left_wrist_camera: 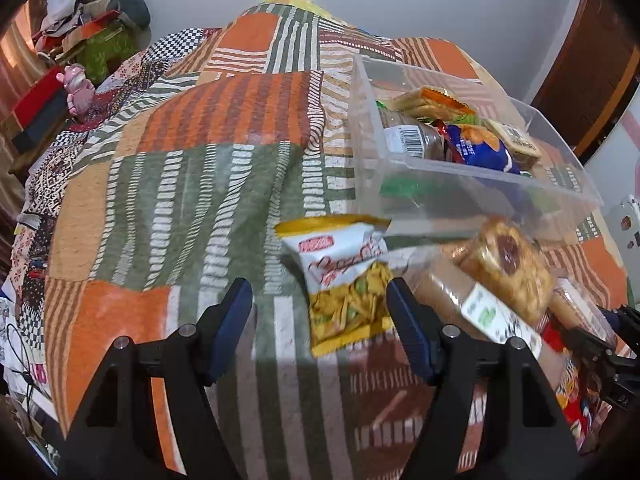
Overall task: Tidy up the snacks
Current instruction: 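Grasp the yellow chip bag with the left tool while the right tool grasps the long wafer roll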
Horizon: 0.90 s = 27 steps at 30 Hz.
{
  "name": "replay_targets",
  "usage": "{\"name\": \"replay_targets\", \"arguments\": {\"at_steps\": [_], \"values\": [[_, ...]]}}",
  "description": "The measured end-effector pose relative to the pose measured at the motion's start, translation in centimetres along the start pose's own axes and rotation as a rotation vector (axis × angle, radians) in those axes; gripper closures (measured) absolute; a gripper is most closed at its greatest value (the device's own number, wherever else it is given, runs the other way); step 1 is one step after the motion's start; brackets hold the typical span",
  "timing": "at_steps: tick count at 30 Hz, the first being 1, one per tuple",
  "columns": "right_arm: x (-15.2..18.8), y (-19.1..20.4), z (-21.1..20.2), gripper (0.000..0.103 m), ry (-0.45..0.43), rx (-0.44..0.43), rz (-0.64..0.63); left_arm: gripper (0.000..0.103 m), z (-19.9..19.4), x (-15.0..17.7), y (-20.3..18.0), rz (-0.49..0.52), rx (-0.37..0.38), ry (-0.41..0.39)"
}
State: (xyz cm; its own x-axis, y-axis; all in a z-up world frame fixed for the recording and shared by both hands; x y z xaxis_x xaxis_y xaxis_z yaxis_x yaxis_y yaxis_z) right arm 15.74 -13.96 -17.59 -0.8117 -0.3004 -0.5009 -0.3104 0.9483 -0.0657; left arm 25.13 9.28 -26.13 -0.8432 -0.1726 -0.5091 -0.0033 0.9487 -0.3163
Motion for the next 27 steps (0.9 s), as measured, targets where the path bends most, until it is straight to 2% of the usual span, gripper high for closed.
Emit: {"name": "replay_targets", "arguments": {"at_steps": [3,11,12,14,16,27], "values": [[-0.3,-1.0,-0.1,0.060,-0.001,0.010,0.031,0.034,1.0,-0.6,0.1,0.004,-0.013,-0.001],[-0.6,-2.4,0.0,0.060,-0.003,0.016,0.071,0.034,3.5,-1.6,0.5,-0.033,0.020,0.020],[-0.6,-2.4,0.0,0.060,-0.005,0.015,0.075,0.035,3.8,-1.5,0.6,-0.040,0.025,0.022],[-0.7,-2.5,-0.1,0.060,-0.010,0.014,0.080,0.047,4.0,-1.2,0.8,-0.044,0.043,0.026],[-1.0,-2.4,-0.3,0.060,-0.017,0.010,0.083,0.056,3.8,-0.9,0.7,-0.022,0.034,0.020],[-2.5,-2.4,-2.8,0.060,-0.091,0.018,0.081,0.060,-0.8,0.0,0.7,0.007,0.013,-0.040]]}}
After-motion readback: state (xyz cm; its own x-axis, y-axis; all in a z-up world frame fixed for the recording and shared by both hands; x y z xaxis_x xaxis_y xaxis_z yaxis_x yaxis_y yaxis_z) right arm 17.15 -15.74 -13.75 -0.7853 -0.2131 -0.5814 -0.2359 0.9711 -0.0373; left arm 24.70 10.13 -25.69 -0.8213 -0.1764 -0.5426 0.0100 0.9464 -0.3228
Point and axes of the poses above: each gripper's, at about its wrist camera, not at the fingertips, and z roughly the way its jaws point, y to its left, x to its underside, the point moved 4 cm from there along z, roughly the way its jaws point, and after that the axes turned 15 degrees about x, right-handed, at the moved point
